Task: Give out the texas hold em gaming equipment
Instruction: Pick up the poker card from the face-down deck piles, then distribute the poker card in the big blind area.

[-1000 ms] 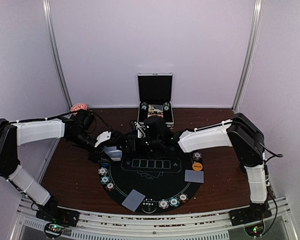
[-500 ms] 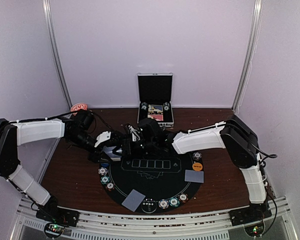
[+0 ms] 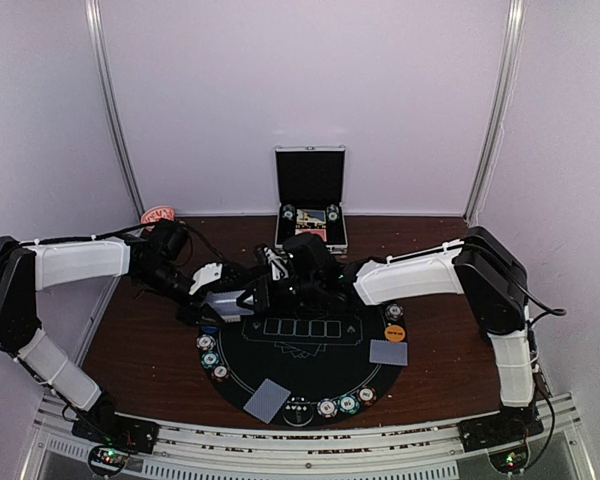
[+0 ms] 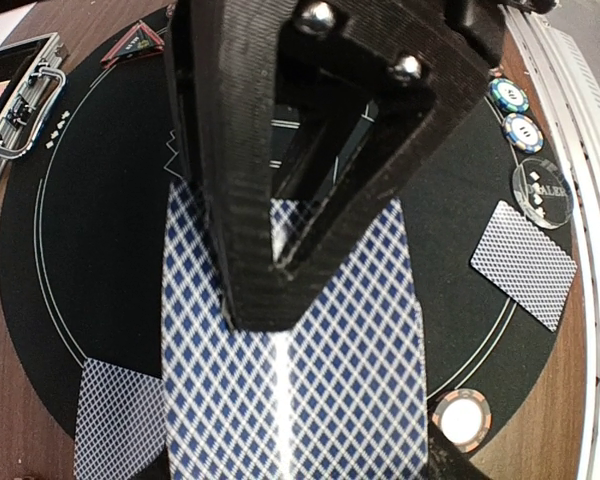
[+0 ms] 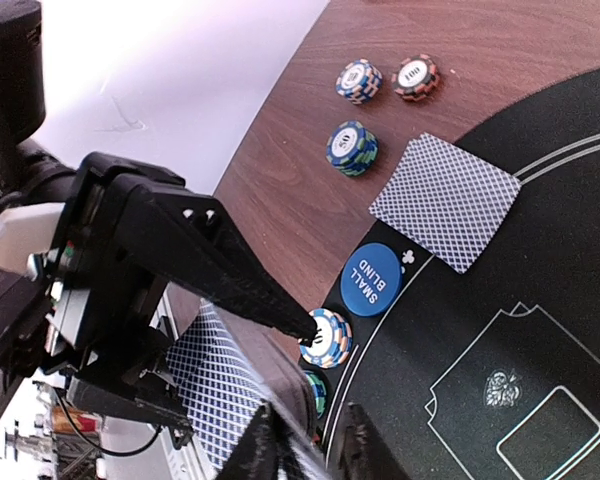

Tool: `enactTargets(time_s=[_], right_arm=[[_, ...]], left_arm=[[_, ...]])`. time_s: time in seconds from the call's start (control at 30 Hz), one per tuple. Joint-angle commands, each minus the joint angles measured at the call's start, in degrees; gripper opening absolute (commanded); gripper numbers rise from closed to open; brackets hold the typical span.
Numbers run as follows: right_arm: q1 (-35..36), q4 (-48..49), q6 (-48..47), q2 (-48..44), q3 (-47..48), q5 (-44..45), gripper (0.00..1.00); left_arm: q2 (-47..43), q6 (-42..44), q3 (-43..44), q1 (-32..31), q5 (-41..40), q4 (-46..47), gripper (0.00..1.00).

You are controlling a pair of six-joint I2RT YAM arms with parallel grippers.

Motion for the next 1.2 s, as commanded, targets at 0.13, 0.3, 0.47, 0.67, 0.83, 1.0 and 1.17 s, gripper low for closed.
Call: enactTargets(time_s=[0.13, 0.3, 0.47, 0.67, 0.83, 1.0, 1.17], right_arm=[[-1.4, 2.1, 1.9, -3.9, -4.3, -1.7, 0.03], [-1.6, 4.7, 3.5, -6.8, -7.3, -3.2, 0.0], [-2.7, 6.9, 4.9, -10.8, -11.9, -4.0, 0.0], [-5.0, 8.3, 5.0, -18.1, -19.9, -4.1, 0.0], [-7.6, 7.9, 4.3, -26.2, -29.7, -3.1, 0.0], [-10.6, 6.3, 3.6, -35.6, -39.6, -1.7, 0.0], [-13.5, 2.3, 2.9, -45.8, -48.6, 1.3, 0.0]], left_arm=[[0.1, 0.8, 0.6, 0.2, 3.1, 0.7, 0.58], [-0.1, 0.8, 0.5, 0.2, 3.0, 0.7, 0.58], [-0.1, 0.7, 0.4, 0.2, 2.9, 0.9, 0.58], [-0.2, 0.7, 0.4, 0.2, 2.9, 0.9, 0.58], [-0.1, 0.7, 0.4, 0.2, 2.9, 0.9, 0.58], [-0.1, 0.6, 0.5, 0.2, 2.9, 0.9, 0.58], [-0.2, 0.6, 0.4, 0.2, 2.9, 0.9, 0.58]])
